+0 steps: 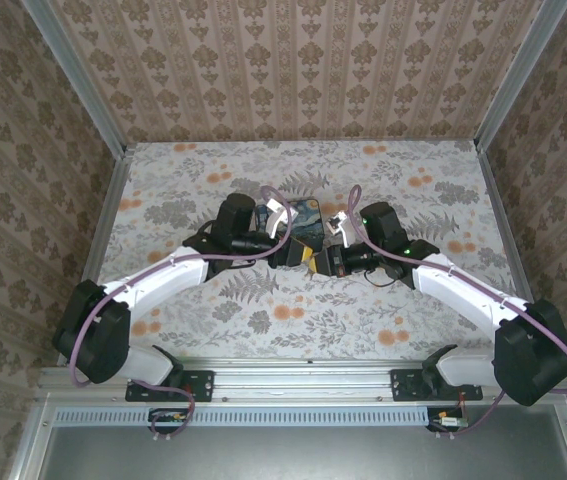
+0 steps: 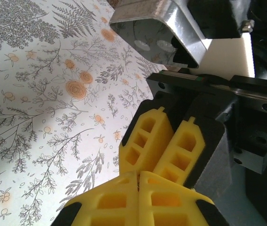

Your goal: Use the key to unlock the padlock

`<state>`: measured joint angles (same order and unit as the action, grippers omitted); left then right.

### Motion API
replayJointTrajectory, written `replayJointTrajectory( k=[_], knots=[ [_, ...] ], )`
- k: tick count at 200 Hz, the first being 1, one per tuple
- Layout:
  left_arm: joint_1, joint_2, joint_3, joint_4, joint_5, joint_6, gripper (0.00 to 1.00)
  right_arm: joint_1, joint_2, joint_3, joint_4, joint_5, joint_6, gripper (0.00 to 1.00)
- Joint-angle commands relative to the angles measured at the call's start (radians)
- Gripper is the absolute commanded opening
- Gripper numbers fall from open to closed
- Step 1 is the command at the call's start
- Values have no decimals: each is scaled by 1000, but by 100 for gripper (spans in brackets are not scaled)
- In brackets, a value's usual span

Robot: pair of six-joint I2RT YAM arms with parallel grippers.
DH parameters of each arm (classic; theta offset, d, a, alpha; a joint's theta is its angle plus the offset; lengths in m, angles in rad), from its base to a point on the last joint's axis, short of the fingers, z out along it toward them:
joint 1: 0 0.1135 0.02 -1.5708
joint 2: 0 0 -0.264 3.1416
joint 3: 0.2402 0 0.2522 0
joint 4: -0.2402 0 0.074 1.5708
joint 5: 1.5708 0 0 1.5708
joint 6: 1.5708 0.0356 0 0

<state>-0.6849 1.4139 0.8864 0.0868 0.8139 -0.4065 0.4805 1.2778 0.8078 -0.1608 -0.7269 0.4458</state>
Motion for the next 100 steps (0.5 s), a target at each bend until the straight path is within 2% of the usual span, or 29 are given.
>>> replayJointTrajectory(
  k=[1, 14, 36, 81, 100],
  knots=[
    [17, -28, -38, 89, 17, -70, 0, -17, -46, -22, 34, -14, -18, 38],
    [29, -40, -58, 132, 28, -110, 0, -38, -90, -56, 70, -7, -7, 49],
    [36, -59, -78, 189, 47, -160, 0, -68, -154, -112, 191, 21, 49, 55],
    [65, -64, -158, 466, 47, -390, 0, -67, -125, -145, 436, 58, 191, 44],
    [72, -53, -169, 526, 47, -435, 0, -66, -107, -172, 542, 64, 241, 40]
  ],
)
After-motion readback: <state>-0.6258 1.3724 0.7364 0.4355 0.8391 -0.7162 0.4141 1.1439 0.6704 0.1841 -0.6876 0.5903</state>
